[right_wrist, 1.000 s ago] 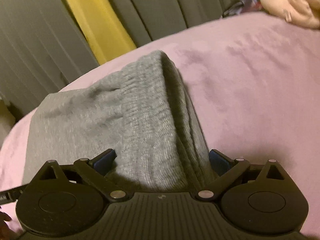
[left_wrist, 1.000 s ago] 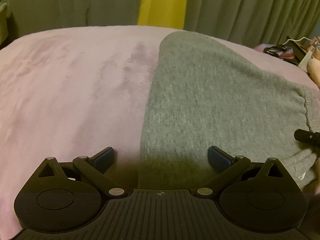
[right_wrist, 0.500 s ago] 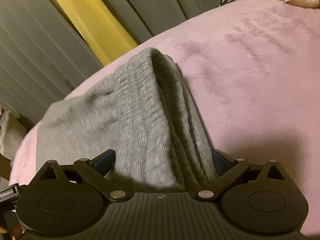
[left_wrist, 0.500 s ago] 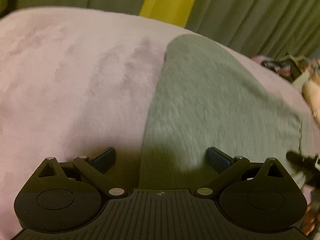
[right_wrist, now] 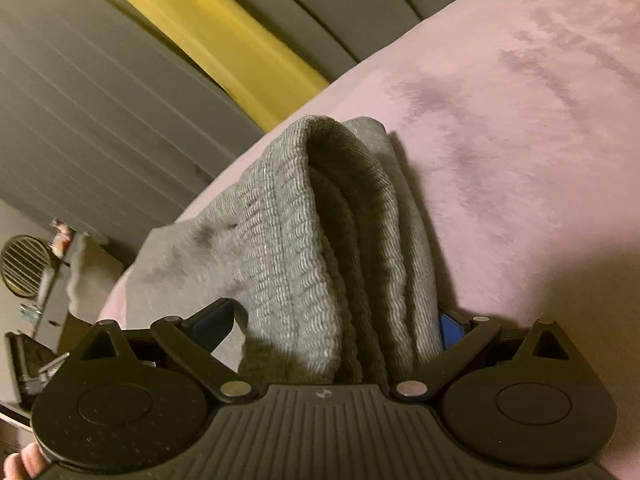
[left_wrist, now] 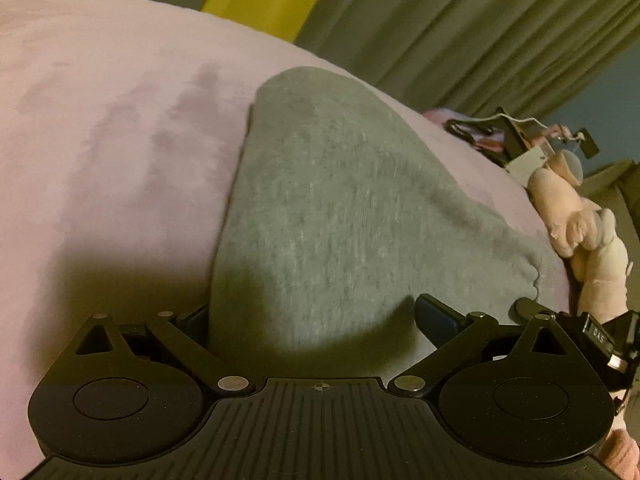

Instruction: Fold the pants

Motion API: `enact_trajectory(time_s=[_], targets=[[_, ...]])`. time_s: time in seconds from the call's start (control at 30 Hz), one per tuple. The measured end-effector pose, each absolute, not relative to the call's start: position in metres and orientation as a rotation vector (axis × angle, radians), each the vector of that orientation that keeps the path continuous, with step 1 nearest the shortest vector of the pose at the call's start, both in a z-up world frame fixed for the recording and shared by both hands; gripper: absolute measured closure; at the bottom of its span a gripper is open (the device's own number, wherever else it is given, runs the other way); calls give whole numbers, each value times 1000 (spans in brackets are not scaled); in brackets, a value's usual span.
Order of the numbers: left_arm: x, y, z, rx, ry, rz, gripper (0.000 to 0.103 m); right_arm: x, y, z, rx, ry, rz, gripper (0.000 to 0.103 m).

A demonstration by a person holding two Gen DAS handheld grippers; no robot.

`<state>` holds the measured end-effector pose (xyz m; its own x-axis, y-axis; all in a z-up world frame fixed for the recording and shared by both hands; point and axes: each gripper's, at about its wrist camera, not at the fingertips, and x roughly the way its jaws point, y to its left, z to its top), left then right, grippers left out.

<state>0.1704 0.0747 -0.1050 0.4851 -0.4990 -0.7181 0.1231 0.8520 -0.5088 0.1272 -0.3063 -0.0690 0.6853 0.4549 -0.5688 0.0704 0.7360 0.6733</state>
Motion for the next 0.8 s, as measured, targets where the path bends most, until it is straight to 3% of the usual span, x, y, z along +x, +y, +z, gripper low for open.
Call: enact_trajectory(time_s=[0.3,0.6,0.8], targets=[[196,73,-116,-540,1023,-451,2,138,-304,-73,722,772,283,4],[196,53,-115,-426,1015,-495,0,134,-326,-80,929,750,293,4],[196,46,-115,-415,973,-512,3,134,-304,-72,775,751,250,6]])
